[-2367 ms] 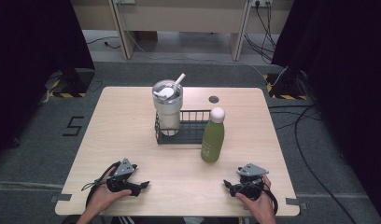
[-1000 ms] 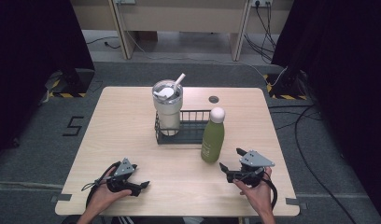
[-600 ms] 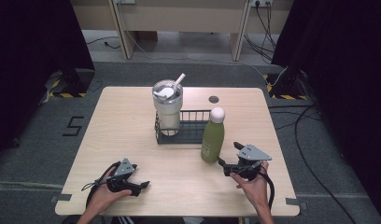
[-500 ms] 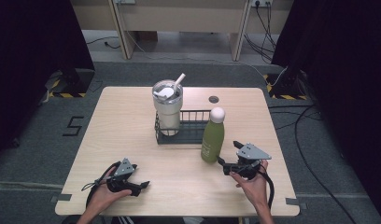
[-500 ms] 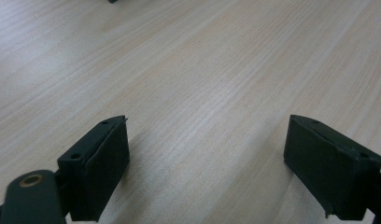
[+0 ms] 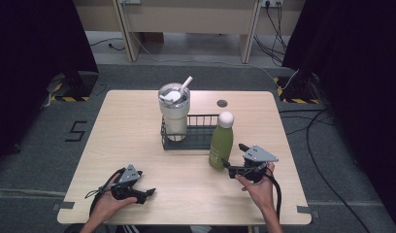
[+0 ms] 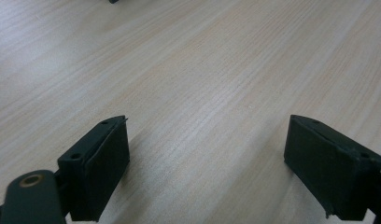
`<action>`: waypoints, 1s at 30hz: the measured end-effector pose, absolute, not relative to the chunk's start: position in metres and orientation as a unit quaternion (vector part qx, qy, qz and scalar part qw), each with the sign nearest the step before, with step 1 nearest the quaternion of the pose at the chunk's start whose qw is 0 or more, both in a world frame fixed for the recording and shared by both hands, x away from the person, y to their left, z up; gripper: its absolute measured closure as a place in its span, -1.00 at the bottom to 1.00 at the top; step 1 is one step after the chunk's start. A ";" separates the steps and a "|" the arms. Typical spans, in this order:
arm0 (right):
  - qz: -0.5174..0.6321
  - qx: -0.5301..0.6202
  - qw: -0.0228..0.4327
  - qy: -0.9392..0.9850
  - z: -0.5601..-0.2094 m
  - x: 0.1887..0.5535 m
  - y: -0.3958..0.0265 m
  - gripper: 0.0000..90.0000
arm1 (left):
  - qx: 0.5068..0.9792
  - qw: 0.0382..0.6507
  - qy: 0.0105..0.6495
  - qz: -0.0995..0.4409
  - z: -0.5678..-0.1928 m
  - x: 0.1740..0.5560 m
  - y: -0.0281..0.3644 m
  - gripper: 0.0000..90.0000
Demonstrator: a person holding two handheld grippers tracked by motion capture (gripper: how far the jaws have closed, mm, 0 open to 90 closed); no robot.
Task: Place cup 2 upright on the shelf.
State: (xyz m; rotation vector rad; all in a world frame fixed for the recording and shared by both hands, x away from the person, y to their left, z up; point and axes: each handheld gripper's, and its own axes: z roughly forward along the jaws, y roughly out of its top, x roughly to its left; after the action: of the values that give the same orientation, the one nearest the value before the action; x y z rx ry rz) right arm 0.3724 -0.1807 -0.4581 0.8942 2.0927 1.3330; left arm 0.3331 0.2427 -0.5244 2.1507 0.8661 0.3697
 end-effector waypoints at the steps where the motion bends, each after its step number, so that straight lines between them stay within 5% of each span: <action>1: 0.489 0.326 0.252 0.769 -0.458 0.373 -0.180 -0.66 | 0.845 0.386 0.340 0.145 -0.524 0.333 0.243 -0.70; 30: 0.507 0.312 0.244 0.766 -0.466 0.396 -0.157 -0.66 | 0.845 0.386 0.340 0.145 -0.524 0.333 0.243 -0.70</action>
State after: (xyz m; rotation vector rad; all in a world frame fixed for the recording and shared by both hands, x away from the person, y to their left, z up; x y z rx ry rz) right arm 0.3960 -0.1569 -0.4658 0.8516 2.0920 1.3835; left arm 0.3331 0.2427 -0.5243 2.1510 0.8659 0.3698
